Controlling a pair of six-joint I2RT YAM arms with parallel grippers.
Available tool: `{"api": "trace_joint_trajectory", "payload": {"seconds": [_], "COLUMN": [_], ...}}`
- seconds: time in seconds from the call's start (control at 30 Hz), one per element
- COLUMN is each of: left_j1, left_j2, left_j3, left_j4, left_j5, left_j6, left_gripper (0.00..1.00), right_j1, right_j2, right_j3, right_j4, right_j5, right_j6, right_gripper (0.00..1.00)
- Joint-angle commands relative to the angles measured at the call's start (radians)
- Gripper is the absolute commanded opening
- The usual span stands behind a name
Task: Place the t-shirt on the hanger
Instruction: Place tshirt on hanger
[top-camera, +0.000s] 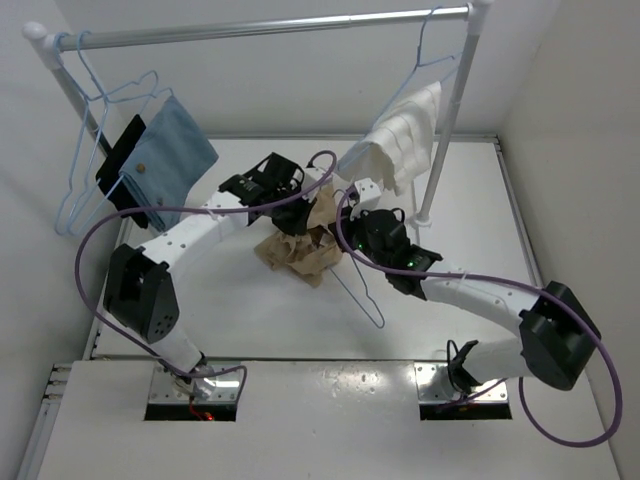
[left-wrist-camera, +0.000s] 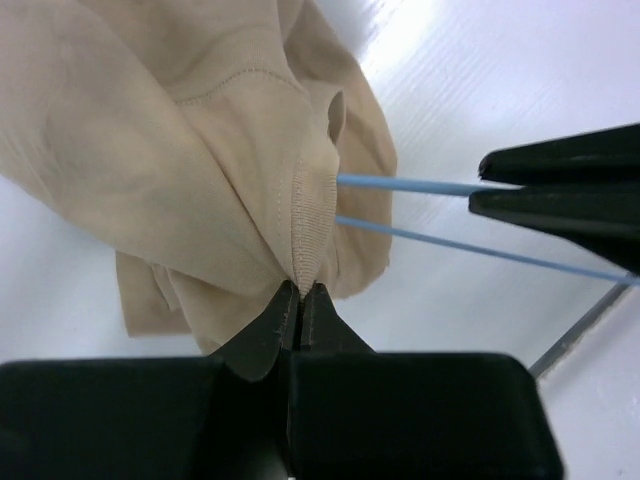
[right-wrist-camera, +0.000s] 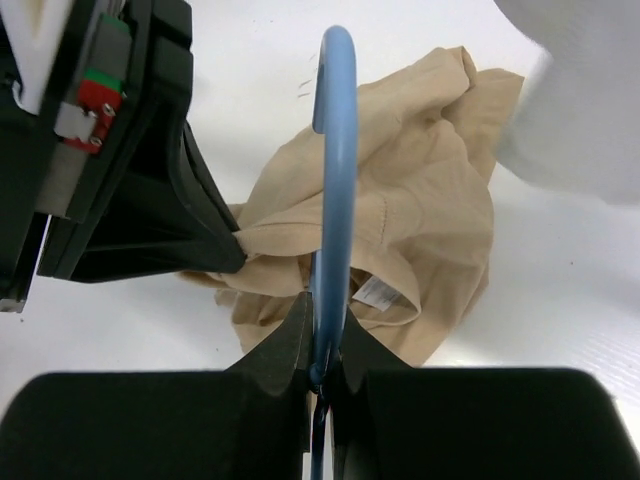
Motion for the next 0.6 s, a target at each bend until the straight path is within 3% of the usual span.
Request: {"api": "trace_joint_trajectory", "payload": {"seconds": [0.0,0.23,0.37,0.57], "left_j1": [0.003,-0.006,-0.03,-0.087], "left_j2": [-0.075,-0.118,-0.127,-0.199], "left_j3": [-0.016,0.043,0.053,0.078], "left_j4": [-0.058,-0.107,-0.151,-0.219], "left_j5": [0.012,-0.082,-0.049,0.027], "left_j6": [0.03,0.079,0.068,0.128], "left_gripper": [0.02,0.02,0.02,0.02], "right_j1": [0.023,0.063,0.083,0.113], "right_j2": [-0.054,-0.229,-0.316,-0.308], "right_j3": [0.042,0.033,0.006,0.063], "right_j4": [0.069,-0.127,-0.141,-0.206], "right_j5": [0.087,0.181,0.239,0.264], "right_j6": [-0.031,-0.04,-0.04,-0.031], "right_gripper": [0.0,0.0,0.0,0.0]}}
